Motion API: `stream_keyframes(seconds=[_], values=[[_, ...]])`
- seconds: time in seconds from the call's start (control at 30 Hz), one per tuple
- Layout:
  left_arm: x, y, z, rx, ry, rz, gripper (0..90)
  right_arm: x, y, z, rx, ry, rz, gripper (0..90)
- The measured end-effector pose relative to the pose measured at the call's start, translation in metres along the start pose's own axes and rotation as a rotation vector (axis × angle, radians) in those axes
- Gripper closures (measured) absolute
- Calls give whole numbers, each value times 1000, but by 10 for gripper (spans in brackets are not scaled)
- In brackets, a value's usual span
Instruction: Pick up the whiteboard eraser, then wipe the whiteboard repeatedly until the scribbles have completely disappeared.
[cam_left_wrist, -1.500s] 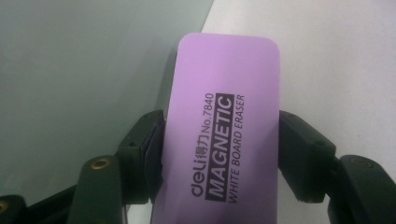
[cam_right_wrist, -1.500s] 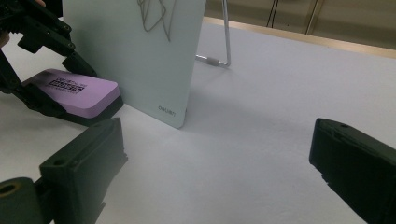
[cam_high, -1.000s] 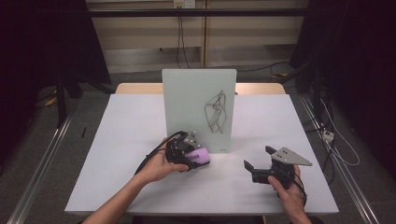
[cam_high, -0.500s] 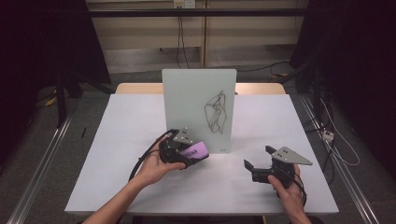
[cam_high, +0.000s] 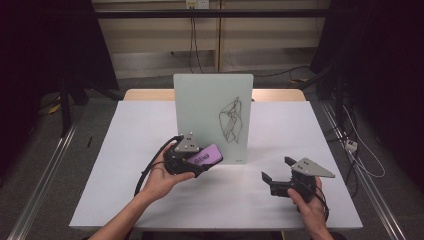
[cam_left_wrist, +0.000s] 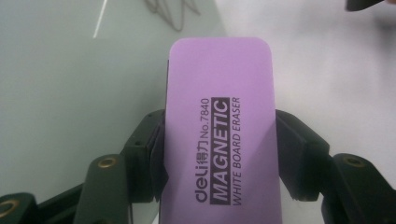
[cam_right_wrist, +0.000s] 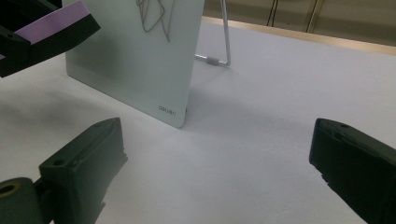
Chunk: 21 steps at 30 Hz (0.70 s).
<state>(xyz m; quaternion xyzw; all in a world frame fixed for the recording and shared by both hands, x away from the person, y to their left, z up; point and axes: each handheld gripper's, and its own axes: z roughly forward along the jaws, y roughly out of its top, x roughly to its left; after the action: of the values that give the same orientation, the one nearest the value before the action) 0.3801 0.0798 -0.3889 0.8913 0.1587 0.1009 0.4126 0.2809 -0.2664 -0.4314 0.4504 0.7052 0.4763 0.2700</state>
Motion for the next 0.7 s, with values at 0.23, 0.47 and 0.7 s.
stream_keyframes(seconds=[0.23,0.47,0.7], values=[[3,-2,-4,-22,9,-14,407,-1,0,-2,-4,1,1,29],[2,-1,-10,-91,59,7,407,-1,0,-2,-4,-3,1,29],[-4,1,-14,-112,76,39,406,1,0,2,4,5,-7,30]])
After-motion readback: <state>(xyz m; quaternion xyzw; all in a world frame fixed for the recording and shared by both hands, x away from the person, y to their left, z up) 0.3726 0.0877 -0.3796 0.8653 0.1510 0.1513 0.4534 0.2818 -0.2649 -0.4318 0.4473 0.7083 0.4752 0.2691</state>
